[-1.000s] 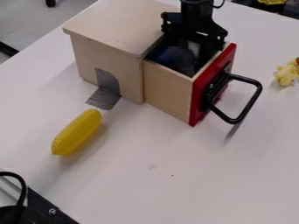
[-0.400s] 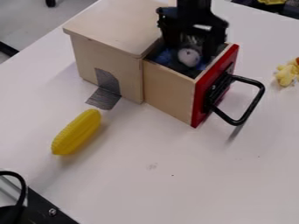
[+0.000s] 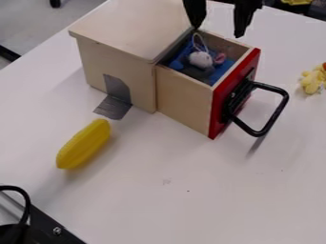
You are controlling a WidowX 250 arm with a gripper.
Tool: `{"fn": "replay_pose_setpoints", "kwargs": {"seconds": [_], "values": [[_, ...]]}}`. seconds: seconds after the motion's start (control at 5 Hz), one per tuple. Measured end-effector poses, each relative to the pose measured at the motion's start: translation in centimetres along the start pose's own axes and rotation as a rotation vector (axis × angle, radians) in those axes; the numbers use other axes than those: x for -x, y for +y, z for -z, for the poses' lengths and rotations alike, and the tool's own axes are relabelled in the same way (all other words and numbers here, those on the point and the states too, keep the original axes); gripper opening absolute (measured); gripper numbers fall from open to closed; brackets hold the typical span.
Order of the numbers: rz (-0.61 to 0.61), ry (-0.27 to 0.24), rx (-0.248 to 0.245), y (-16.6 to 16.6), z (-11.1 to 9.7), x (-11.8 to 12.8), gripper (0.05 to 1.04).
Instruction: Put the mouse in the drawer
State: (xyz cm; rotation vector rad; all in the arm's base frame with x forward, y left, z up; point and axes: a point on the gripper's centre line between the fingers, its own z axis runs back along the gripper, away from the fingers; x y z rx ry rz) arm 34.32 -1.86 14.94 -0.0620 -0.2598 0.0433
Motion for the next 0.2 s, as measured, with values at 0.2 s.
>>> {"fn": "replay_pose_setpoints", "kwargs": {"seconds": [0.2], "values": [[0.011,0.001,-0.012,0.18,-0.17,-0.08,0.998]]}}
